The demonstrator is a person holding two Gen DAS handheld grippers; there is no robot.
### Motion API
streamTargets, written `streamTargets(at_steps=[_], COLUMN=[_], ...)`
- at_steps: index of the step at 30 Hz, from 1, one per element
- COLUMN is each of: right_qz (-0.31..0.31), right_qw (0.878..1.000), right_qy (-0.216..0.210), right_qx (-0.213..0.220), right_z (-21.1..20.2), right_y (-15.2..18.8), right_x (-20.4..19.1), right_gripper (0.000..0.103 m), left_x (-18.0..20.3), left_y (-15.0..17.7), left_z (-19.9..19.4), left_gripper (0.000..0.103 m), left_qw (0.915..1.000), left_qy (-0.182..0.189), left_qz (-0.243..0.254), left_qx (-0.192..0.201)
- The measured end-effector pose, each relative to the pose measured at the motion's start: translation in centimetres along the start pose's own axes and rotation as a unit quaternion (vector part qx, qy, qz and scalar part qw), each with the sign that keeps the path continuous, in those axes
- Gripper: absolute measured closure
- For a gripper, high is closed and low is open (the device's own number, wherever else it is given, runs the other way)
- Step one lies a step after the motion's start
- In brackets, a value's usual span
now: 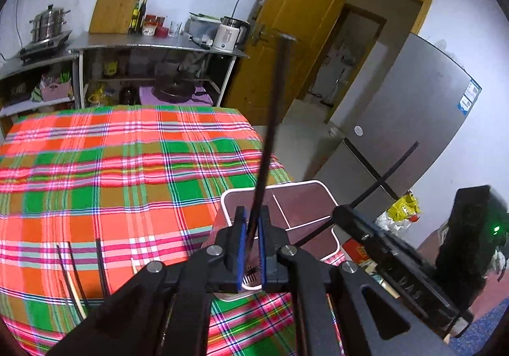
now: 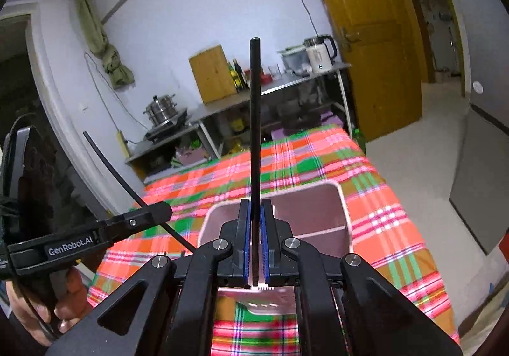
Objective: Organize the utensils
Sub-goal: 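Lift the black chopstick with the left tool and carry it to the pink holder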
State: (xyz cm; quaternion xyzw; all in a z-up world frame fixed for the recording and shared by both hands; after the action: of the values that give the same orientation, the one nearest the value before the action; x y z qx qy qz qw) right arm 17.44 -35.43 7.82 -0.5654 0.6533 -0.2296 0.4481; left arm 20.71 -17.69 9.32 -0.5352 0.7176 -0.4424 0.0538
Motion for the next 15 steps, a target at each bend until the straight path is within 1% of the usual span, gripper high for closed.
streamTargets(at_steps=[2, 5, 7, 9, 11, 12, 13, 15], right_qz=[0.001, 0.005, 0.007, 0.012, 0.010, 0.010, 0.011, 0.014], right_qw=[1.000, 1.000, 0.999, 0.999, 0.999, 0.999, 0.999, 1.000], right_qy=[0.002, 0.005, 0.007, 0.006, 0.008, 0.008, 0.006, 0.004], right_qx=[-0.013, -0.029, -0.037, -0.045, -0.041, -0.038, -0.033, -0.027], right_z=[0.9, 2.1, 2.6, 2.9, 2.8, 2.6, 2.2, 1.8], right_y=[0.6, 1.3, 1.6, 1.7, 1.8, 1.8, 1.7, 1.6], right_x=[0.3, 0.7, 1.1, 1.4, 1.3, 1.3, 1.3, 1.2], right_gripper=[0.097, 0.097, 0.097, 0.096, 0.093, 0.088, 0.085, 0.081], left_x=[-0.3, -0.6, -0.8, -0.9, -1.1, -1.1, -1.2, -1.3], left_y=[0.2, 0.5, 0.7, 0.8, 0.9, 1.0, 1.1, 1.5], left_z=[0.4, 0.8, 0.7, 0.5, 0.0, -0.3, -0.6, -1.5], left_gripper=[0.095, 0.087, 0.075, 0.067, 0.060, 0.057, 0.055, 0.053], left_qw=[1.0000, 1.0000, 1.0000, 1.0000, 0.9999, 0.9999, 0.9998, 0.9996], left_qy=[-0.003, -0.005, -0.006, -0.006, -0.003, -0.002, -0.002, -0.001], left_qz=[0.001, -0.003, -0.005, -0.006, -0.008, -0.008, -0.008, -0.007], left_qx=[-0.002, -0.002, 0.000, 0.005, 0.010, 0.014, 0.019, 0.027])
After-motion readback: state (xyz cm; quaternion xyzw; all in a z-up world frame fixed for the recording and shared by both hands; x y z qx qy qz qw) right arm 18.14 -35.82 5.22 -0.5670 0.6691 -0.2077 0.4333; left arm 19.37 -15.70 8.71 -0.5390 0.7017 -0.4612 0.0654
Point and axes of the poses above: each gripper's, at about its wrist camera, not at the fingertips, and z roughly the way its jaws point, x to its right, y to its underside, the point moved 3 cm from there along z, roughly the way its jaws point, and after that the axes turned 2 degrees about y, right-handed, at the moved point
